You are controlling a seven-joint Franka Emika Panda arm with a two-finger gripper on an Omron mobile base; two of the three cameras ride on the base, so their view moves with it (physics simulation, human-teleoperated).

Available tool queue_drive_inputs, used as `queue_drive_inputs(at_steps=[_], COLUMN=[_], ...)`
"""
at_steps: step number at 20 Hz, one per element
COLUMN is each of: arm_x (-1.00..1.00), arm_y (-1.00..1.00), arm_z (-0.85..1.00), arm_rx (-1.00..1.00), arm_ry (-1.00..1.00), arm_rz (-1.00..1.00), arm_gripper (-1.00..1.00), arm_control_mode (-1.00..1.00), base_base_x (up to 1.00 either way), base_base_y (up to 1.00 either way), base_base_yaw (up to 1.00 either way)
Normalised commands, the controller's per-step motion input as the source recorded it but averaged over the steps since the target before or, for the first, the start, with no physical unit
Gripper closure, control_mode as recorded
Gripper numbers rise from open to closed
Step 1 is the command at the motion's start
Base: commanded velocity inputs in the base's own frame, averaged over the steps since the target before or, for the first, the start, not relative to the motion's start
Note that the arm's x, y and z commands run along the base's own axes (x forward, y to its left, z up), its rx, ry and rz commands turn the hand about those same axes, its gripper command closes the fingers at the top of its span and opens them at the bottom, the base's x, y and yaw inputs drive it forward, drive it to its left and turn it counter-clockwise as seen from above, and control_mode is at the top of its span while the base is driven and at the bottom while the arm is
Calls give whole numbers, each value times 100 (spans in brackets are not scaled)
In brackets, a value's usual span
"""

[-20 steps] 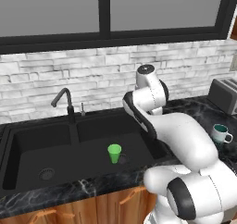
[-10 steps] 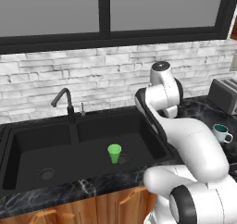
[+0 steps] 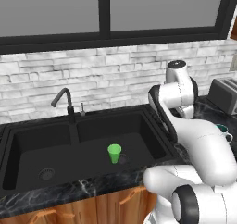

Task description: Move any existing items from the left basin to the right basin for drying. Then move the mug from the counter to the left basin of the sink for washing.

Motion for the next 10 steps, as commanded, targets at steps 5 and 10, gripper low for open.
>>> queue_drive_inputs(at_steps=[5, 10], arm_x=[-20, -21], arm_y=[-46, -49], arm_z=[6, 3], arm_rx=[0, 0], arm_ry=[14, 13], arm_rz=[-2, -1], arm_gripper=[-100, -100], arm_control_mode=[-100, -100], base_base_x=[0, 0], base_base_y=[0, 0], base_base_yaw=[0, 0])
